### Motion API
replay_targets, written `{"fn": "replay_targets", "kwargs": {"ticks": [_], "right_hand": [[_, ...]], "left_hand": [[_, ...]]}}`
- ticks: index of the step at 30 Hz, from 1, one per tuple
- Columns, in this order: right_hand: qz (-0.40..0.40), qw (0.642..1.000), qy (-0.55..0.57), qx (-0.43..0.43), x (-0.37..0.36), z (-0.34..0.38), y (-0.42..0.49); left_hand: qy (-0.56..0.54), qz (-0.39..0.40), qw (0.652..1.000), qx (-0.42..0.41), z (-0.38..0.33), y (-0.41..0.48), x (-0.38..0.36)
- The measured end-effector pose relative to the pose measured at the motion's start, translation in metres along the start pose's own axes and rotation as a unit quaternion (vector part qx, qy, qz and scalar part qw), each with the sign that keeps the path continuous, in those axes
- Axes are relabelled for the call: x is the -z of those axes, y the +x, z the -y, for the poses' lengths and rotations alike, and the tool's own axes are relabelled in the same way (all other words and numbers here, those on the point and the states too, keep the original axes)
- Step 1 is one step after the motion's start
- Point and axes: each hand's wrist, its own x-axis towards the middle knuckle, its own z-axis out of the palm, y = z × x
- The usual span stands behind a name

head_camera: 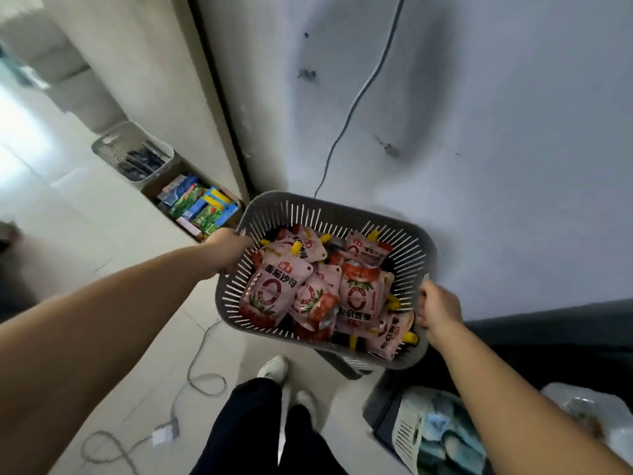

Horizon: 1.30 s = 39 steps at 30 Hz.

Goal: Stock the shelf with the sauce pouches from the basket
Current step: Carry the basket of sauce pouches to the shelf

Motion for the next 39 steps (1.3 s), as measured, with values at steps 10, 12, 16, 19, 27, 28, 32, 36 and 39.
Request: {"fn": "replay_targets", "kwargs": {"ticks": [10, 12, 16, 19, 27, 28, 32, 36, 39], "right_hand": [[0.154, 0.974, -0.107, 0.127, -0.120, 0.071, -0.104], [0.184, 0.965, -0.124, 0.141, -0.158, 0.072, -0.134], [0.245, 0.938, -0.168, 0.179, -0.239, 0.066, -0.196], [0.284, 0.917, -0.197, 0.199, -0.305, 0.056, -0.255], [0.379, 0.774, -0.363, 0.355, -0.465, 0.006, -0.417], [0.382, 0.762, -0.377, 0.364, -0.484, 0.000, -0.438], [0.456, 0.748, -0.390, 0.285, -0.553, -0.019, -0.520], [0.504, 0.721, -0.383, 0.281, -0.624, -0.044, -0.589], [0.540, 0.673, -0.411, 0.293, -0.681, -0.063, -0.637]], "left_hand": [[-0.147, -0.132, 0.979, 0.049, 0.144, -0.122, 0.120], [-0.182, -0.140, 0.971, 0.061, 0.183, -0.145, 0.145], [-0.250, -0.159, 0.951, 0.088, 0.267, -0.191, 0.191], [-0.297, -0.202, 0.926, 0.112, 0.334, -0.223, 0.225], [-0.412, -0.313, 0.840, 0.165, 0.501, -0.315, 0.309], [-0.419, -0.326, 0.830, 0.170, 0.519, -0.327, 0.316], [-0.443, -0.370, 0.790, 0.208, 0.586, -0.370, 0.334], [-0.474, -0.422, 0.733, 0.245, 0.638, -0.404, 0.345], [-0.500, -0.447, 0.687, 0.281, 0.671, -0.421, 0.355]]}}
